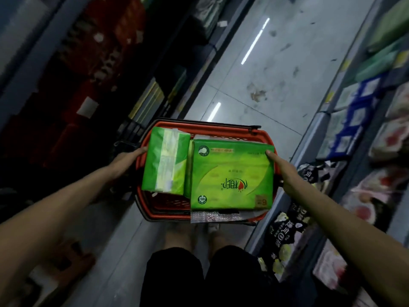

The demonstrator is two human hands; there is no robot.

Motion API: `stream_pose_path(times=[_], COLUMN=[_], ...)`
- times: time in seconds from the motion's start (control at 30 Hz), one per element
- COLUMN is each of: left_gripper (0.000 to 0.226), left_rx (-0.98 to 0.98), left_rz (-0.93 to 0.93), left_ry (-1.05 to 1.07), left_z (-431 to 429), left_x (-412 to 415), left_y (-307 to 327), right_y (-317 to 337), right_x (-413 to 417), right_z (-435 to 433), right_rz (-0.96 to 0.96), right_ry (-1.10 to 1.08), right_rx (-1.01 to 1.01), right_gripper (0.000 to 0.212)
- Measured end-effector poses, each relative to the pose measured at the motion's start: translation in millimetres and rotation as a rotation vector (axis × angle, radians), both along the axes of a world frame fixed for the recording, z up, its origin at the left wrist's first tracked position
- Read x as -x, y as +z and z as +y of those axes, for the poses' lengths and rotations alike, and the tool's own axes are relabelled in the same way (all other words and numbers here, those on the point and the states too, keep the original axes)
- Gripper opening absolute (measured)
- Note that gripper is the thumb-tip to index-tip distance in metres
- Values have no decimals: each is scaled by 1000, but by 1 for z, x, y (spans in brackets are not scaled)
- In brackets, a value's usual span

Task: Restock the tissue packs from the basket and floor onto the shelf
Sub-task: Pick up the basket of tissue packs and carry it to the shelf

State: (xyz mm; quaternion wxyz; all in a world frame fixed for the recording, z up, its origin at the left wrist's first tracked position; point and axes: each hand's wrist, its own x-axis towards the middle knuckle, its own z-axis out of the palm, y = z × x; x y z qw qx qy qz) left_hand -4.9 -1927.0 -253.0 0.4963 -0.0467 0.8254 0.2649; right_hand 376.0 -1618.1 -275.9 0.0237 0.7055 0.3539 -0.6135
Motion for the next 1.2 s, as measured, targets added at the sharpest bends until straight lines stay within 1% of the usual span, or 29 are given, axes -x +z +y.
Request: stream_pose_path(times=[0.07,0.17,0.2,0.23,0.33,0.4,0.47,0.53,0.57,0.6,0.63,0.7,0.8,0.83,0.87,0.9,0.93,0.97,1.0,1.03,1.07,1.1,1.2], left_gripper=[89,104,102,96,63,56,64,84,93,97,98,94,92,94,95,95,93,86,73,56,47,45,63], left_rx=[-24,-49,-67,-74,-117,-138,-171,-171,-181,-197,-207,-218,-228,-231,-243,-255,-253,-257,-258,-270,-277,-264,-248], left_rz=[6,-42,-54,-45,-15,-9,-34,-56,-69,-88,-91,-56,-43,-50,-54,-46,-28,-13,-2,16,40,54,57], left_ry=[-55,-92,-122,-164,-263,-312,-336,-351,-346,-352,-374,-417,-456,-461,-457,-473,-499,-514,-517,-514,-513,-513,-528], left_z=[42,109,135,162,242,292,337,383,404,428,452,501,572,595,619,643,666,690,714,739,764,786,853], left_x=[14,35,40,43,53,64,78,93,102,111,117,123,129,130,134,136,135,132,129,128,128,130,145], left_y=[-4,-4,0,8,33,45,56,62,61,61,62,76,96,101,104,108,115,123,129,134,138,140,139], right_y=[4,7,13,15,41,61,83,103,111,115,116,113,102,101,102,108,111,113,114,117,121,123,135], right_x=[-10,-22,-21,-23,-14,-7,5,17,23,27,28,29,27,28,31,37,41,44,46,49,52,55,65], right_z=[24,62,75,88,125,150,176,201,213,226,240,269,313,330,347,365,385,404,424,445,466,484,541], right_rz=[-4,-5,-8,-8,-9,-5,2,21,27,27,35,78,97,109,119,142,154,170,190,198,200,214,228], right_ry=[-70,-183,-226,-263,-334,-380,-392,-417,-431,-442,-456,-499,-573,-598,-606,-603,-605,-611,-617,-623,-641,-668,-706], right_rx=[-7,-12,-14,-18,-39,-66,-89,-116,-126,-126,-119,-109,-90,-105,-105,-98,-97,-99,-99,-106,-112,-112,-97], right_gripper=[93,100,106,107,99,99,97,81,80,83,83,75,94,93,87,75,58,43,32,27,25,23,23])
